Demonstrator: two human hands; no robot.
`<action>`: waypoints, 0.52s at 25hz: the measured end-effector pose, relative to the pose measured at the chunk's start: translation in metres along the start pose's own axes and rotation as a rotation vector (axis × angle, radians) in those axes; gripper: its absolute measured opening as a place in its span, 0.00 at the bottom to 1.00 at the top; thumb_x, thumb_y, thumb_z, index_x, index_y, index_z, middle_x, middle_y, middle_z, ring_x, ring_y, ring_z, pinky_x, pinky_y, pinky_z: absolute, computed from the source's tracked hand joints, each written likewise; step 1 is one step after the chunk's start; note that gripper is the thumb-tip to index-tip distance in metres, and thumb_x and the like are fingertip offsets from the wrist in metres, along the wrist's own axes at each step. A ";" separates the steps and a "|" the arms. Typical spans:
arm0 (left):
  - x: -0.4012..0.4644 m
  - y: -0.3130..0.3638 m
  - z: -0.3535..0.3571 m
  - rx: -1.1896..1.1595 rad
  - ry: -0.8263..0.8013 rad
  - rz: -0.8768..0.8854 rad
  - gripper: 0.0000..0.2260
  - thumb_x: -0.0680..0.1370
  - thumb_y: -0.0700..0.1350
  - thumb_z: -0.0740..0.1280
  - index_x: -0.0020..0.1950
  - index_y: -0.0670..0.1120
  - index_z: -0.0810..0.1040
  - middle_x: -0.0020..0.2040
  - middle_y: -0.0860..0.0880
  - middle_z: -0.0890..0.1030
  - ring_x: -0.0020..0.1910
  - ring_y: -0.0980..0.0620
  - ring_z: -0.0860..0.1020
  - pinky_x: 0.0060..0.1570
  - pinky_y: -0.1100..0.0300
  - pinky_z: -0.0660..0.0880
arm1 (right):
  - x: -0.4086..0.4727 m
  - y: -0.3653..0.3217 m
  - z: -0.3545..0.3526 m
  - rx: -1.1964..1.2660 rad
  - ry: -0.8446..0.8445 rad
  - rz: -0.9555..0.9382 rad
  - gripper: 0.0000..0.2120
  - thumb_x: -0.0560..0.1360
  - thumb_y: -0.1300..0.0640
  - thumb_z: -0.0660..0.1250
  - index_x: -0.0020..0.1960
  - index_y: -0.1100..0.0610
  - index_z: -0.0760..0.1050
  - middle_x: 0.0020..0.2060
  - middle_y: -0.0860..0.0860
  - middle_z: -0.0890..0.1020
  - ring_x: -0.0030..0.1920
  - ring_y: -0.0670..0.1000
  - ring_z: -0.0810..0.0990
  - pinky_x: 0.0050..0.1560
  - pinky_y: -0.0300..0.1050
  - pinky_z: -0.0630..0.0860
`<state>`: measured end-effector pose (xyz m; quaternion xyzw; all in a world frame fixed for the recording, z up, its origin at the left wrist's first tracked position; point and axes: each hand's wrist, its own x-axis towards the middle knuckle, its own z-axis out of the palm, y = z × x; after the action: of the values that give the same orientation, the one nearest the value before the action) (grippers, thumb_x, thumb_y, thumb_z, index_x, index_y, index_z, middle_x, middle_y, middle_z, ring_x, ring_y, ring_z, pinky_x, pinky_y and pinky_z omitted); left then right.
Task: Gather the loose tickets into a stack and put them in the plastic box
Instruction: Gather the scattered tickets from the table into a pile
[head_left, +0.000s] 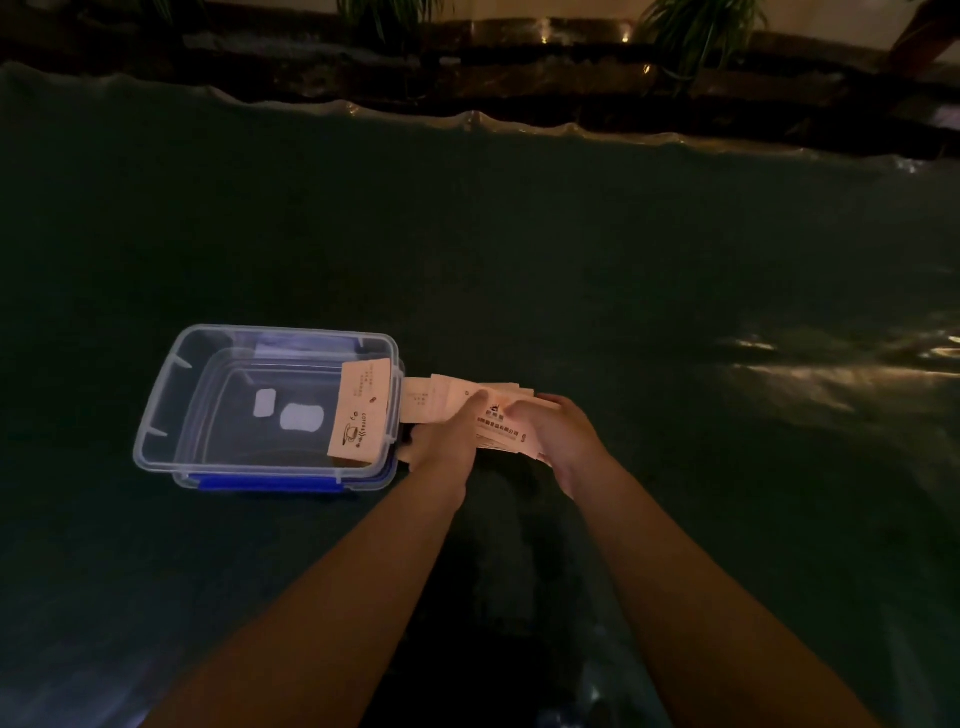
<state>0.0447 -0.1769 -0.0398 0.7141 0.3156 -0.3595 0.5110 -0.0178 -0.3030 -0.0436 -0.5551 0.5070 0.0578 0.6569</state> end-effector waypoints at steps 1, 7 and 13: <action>0.003 0.000 0.000 -0.027 -0.009 -0.021 0.51 0.56 0.69 0.79 0.76 0.54 0.67 0.66 0.47 0.76 0.60 0.46 0.76 0.59 0.46 0.73 | -0.001 0.001 0.001 0.002 -0.001 -0.003 0.26 0.73 0.55 0.78 0.69 0.52 0.75 0.55 0.53 0.86 0.50 0.50 0.85 0.41 0.44 0.78; -0.001 0.006 -0.006 -0.057 -0.161 -0.075 0.50 0.54 0.63 0.83 0.72 0.50 0.71 0.58 0.48 0.81 0.58 0.47 0.78 0.64 0.48 0.73 | 0.000 0.007 -0.004 0.004 -0.050 0.059 0.26 0.69 0.52 0.77 0.66 0.55 0.80 0.53 0.54 0.89 0.54 0.54 0.88 0.56 0.52 0.84; -0.021 -0.014 -0.011 -0.168 -0.385 0.061 0.40 0.69 0.41 0.82 0.75 0.51 0.64 0.59 0.45 0.85 0.56 0.46 0.84 0.58 0.45 0.82 | -0.030 0.047 -0.040 0.274 -0.211 0.063 0.28 0.76 0.57 0.75 0.74 0.51 0.72 0.62 0.56 0.86 0.63 0.58 0.85 0.52 0.52 0.84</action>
<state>0.0239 -0.1639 -0.0263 0.5964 0.2194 -0.4463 0.6300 -0.0863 -0.3017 -0.0477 -0.4352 0.4554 0.0669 0.7738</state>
